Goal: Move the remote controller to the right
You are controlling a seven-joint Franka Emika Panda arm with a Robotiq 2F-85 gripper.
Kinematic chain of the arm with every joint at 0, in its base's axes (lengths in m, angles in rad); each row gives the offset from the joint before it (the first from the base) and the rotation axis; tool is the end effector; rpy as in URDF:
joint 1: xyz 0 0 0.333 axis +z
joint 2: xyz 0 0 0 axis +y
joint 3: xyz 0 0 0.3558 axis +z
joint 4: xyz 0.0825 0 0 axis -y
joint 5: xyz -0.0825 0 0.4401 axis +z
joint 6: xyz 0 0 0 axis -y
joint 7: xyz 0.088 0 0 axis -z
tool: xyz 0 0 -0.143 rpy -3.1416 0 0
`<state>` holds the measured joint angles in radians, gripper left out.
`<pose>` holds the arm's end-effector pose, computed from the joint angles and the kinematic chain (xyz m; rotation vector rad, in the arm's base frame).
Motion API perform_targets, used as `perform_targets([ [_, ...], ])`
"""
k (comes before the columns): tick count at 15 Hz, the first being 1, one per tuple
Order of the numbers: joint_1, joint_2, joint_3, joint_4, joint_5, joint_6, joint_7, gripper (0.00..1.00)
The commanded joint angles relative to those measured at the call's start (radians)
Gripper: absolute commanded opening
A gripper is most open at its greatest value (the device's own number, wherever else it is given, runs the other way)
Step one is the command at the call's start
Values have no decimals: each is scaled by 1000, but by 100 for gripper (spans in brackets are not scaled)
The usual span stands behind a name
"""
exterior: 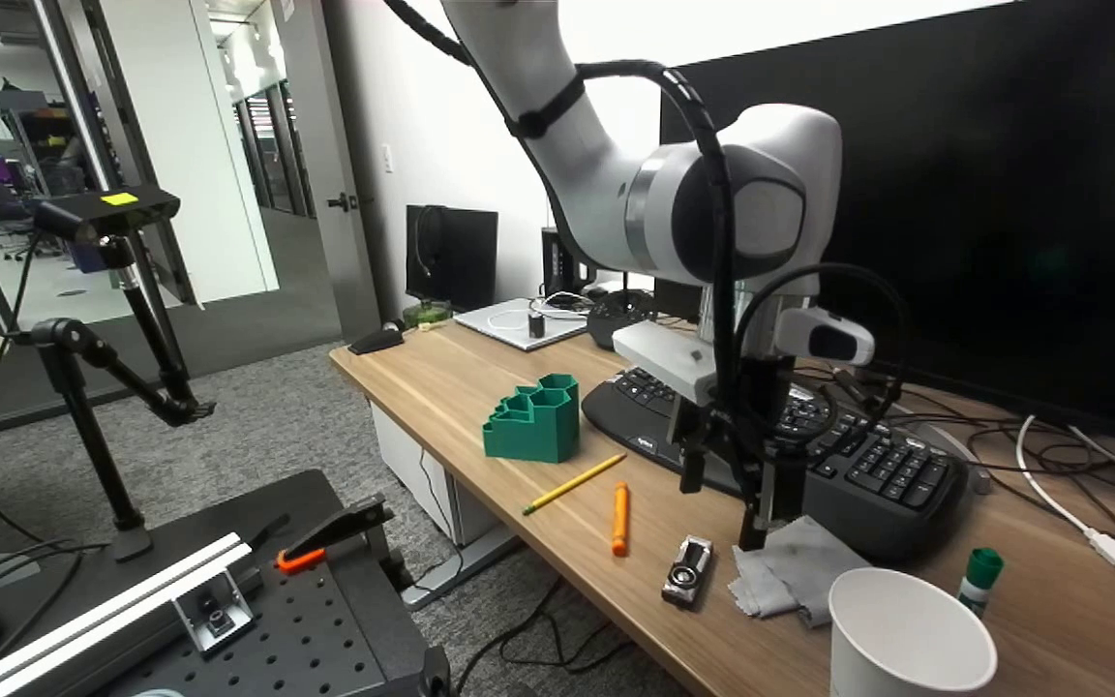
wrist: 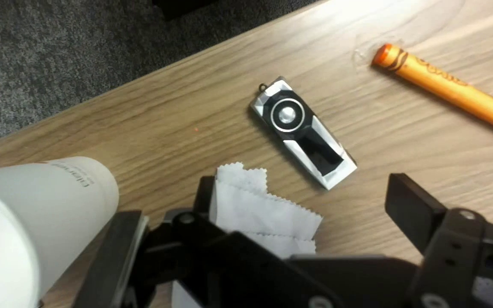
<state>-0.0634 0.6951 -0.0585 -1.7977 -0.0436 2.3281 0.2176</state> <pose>0.6813 -0.0849 0.0979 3.0229 -0.4514 -0.2460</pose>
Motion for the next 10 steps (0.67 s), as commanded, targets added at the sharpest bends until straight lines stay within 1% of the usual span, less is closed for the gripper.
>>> perform_targets([
  [1,26,66,8,84,33,-66,-17,100],
  [5,53,113,-5,124,17,-114,-6,100],
  [6,59,127,-11,133,11,-120,-2,79],
  [8,68,151,-21,145,-2,-117,1,65],
  [10,76,180,-31,167,-12,-116,6,49],
])
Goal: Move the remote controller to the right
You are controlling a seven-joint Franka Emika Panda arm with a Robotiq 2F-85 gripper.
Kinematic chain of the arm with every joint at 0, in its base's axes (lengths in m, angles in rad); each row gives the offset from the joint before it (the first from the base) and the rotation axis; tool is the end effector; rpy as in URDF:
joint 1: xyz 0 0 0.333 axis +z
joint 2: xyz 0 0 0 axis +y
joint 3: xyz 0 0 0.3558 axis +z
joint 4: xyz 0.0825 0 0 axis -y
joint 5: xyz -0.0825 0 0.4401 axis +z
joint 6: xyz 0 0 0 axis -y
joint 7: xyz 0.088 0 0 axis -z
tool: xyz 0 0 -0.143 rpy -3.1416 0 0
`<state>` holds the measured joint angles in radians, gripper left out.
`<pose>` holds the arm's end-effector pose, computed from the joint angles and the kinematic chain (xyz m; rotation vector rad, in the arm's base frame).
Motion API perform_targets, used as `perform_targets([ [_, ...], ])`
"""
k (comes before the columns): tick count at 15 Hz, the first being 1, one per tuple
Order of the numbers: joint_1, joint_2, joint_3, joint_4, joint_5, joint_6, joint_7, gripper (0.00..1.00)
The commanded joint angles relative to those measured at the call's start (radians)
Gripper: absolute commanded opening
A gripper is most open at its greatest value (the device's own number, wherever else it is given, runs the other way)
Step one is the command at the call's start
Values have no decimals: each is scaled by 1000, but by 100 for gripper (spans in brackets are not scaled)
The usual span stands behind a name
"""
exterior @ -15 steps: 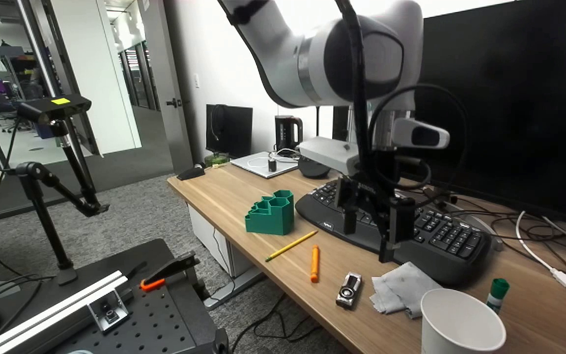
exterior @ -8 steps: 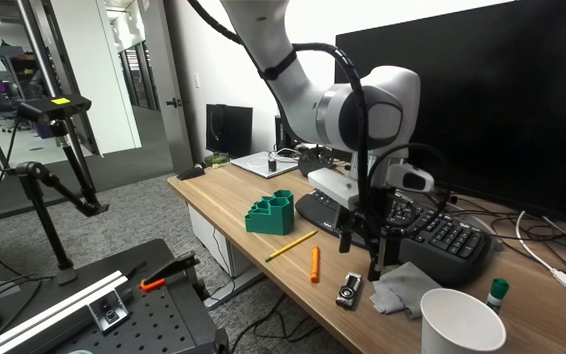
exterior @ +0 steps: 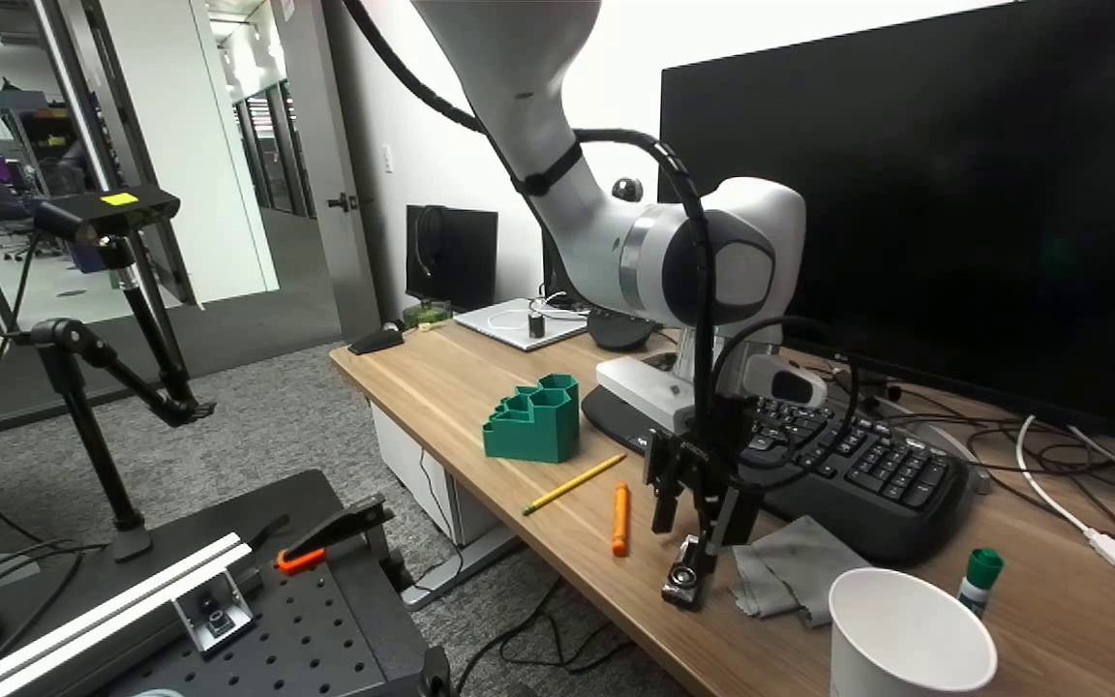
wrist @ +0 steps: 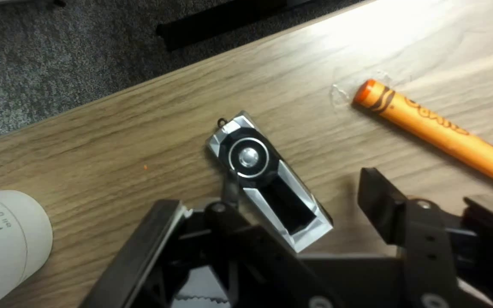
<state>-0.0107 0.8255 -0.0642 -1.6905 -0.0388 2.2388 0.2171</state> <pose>0.6860 -0.0531 0.0448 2.9946 -0.3758 -0.4100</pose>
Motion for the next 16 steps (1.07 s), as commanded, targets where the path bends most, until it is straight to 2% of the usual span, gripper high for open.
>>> perform_targets([
  [1,29,66,-32,74,-24,-27,11,40],
  [5,58,96,-58,124,-57,-73,31,14],
  [8,82,97,-72,145,-84,-136,54,12],
  [11,91,65,-60,138,-93,-239,44,12],
  [13,101,-8,-44,68,-110,-258,4,12],
  [16,140,-128,-39,-46,-182,-197,-33,12],
])
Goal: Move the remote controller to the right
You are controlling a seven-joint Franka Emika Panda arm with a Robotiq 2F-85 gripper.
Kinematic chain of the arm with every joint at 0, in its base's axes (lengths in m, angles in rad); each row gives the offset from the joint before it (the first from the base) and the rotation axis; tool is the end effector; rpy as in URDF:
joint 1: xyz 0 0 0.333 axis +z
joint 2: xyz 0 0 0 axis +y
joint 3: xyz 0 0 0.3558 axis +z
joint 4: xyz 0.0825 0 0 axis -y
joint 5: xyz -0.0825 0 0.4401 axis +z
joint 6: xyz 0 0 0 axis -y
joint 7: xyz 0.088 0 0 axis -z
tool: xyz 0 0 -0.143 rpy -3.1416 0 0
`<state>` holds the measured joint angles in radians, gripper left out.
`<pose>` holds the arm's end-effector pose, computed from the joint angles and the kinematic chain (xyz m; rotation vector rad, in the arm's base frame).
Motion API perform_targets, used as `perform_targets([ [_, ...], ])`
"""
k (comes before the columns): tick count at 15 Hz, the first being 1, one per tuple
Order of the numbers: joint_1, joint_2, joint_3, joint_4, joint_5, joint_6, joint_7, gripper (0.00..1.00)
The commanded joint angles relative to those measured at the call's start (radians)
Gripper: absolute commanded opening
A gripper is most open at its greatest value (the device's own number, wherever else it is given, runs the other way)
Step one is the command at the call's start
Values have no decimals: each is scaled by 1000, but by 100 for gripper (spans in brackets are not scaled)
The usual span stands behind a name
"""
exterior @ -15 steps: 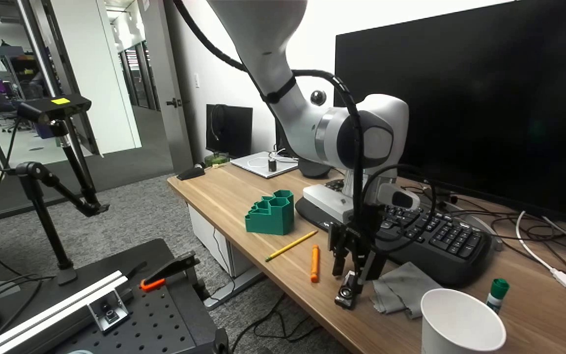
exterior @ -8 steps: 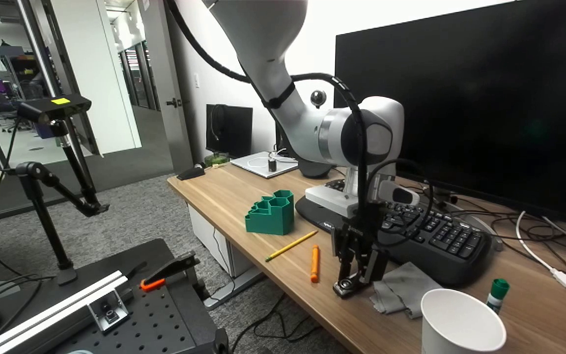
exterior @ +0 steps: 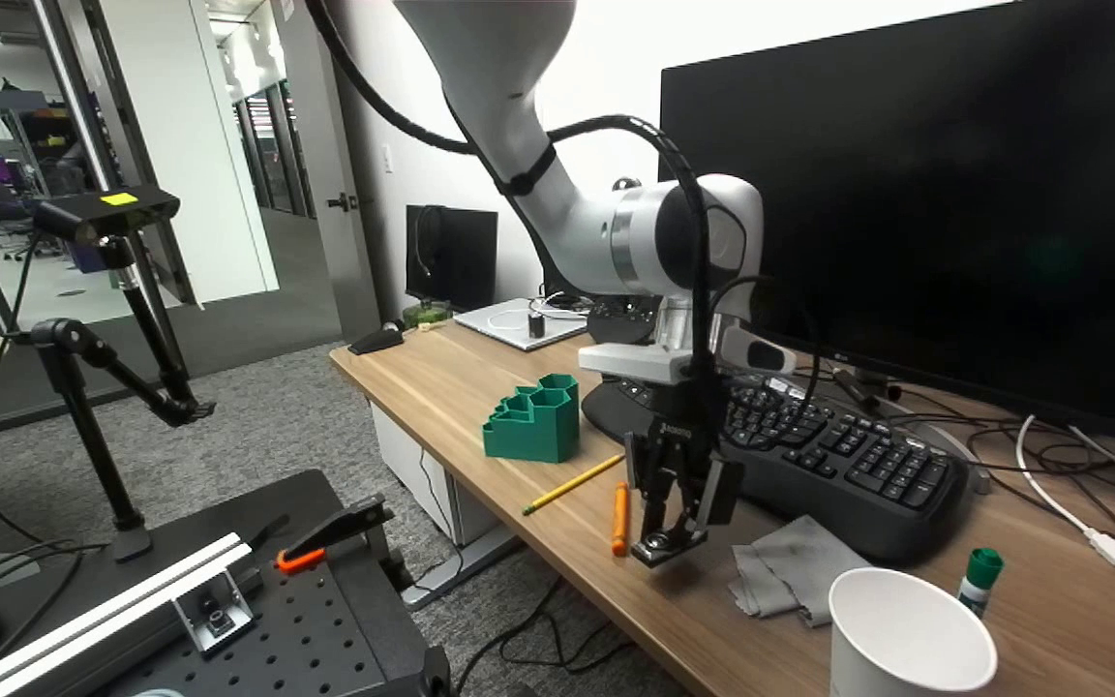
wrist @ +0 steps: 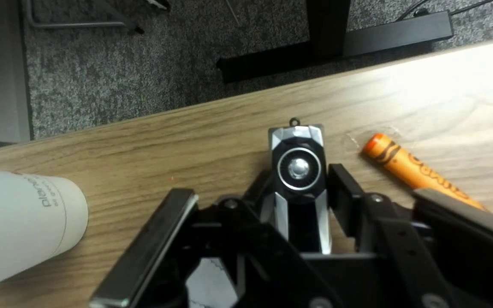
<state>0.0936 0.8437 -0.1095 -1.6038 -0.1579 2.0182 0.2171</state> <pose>0.6884 -0.0224 0.0606 2.8244 -0.1621 -0.5796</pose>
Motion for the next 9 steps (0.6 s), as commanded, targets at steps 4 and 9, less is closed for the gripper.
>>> perform_targets([
  [4,67,-277,33,-234,-122,60,-45,12],
  [9,-5,-456,22,-295,-64,53,-27,12],
])
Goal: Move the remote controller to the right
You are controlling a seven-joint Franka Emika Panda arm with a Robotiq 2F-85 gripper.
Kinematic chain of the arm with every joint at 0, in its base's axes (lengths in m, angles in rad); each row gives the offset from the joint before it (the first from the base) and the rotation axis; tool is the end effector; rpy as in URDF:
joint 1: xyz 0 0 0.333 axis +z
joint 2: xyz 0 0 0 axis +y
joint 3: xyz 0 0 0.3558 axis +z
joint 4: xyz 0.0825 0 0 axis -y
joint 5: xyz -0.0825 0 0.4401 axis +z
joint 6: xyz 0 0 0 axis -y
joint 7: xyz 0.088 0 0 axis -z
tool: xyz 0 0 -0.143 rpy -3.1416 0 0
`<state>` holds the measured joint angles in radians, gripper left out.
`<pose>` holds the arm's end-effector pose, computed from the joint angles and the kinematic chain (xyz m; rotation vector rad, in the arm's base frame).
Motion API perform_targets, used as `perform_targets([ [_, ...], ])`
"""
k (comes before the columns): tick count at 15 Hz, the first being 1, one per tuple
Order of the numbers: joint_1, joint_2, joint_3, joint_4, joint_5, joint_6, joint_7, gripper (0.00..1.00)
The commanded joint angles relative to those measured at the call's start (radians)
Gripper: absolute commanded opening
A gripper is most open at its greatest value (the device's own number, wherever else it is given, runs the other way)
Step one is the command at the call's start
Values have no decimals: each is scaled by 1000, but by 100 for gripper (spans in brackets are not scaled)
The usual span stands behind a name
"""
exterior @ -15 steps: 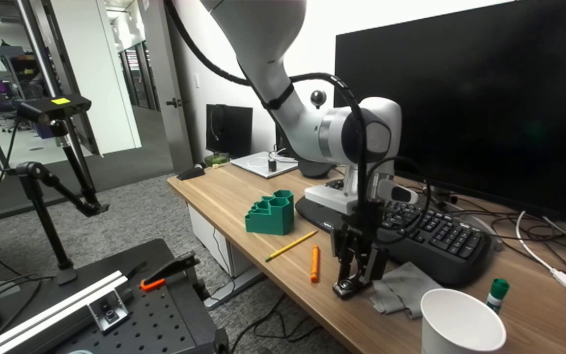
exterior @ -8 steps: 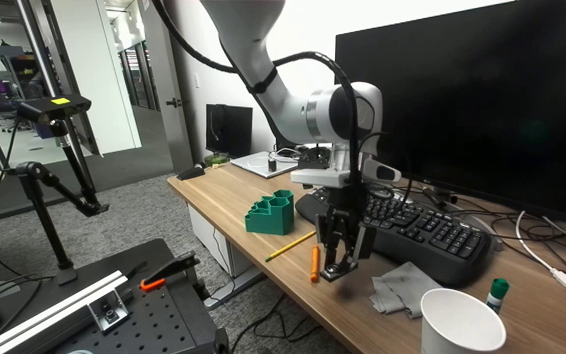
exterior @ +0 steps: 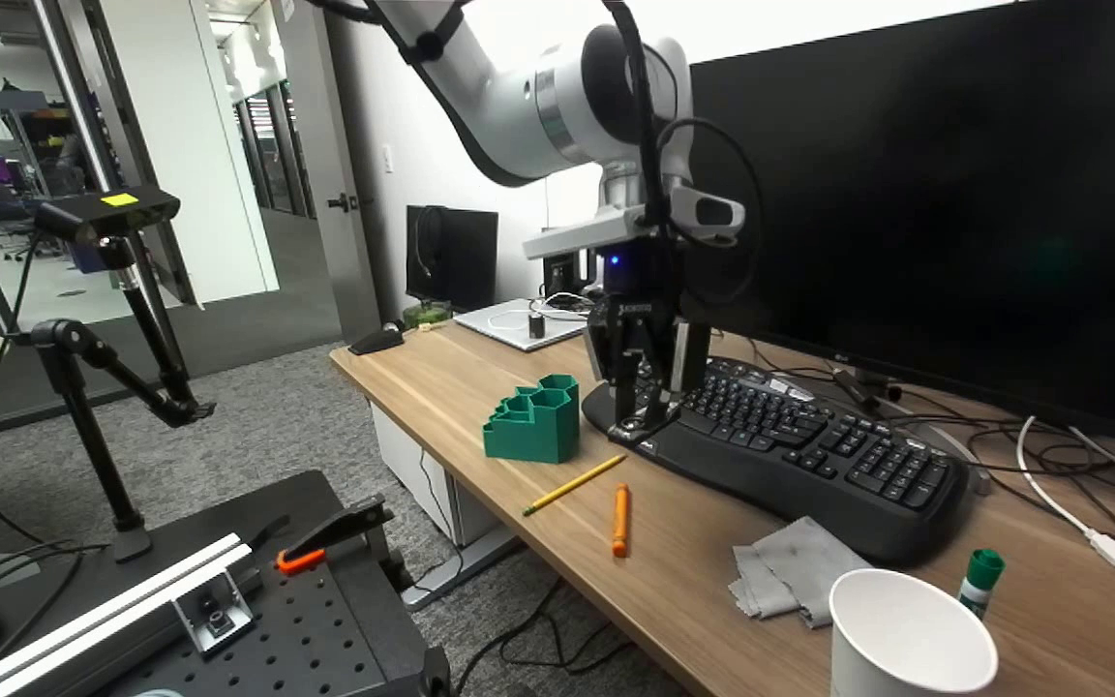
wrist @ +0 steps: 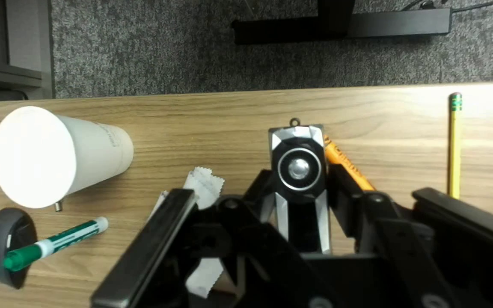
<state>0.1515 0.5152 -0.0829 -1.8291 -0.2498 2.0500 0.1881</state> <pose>0.6645 0.0257 0.1950 2.8372 0.0481 -0.3722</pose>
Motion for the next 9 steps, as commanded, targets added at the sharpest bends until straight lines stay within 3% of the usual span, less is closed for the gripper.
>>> perform_targets([
  [1,-86,-149,-16,-67,36,19,13,12],
  [5,-209,-181,-75,4,77,-6,22,12],
  [9,-331,-101,-147,136,126,-32,47,12],
])
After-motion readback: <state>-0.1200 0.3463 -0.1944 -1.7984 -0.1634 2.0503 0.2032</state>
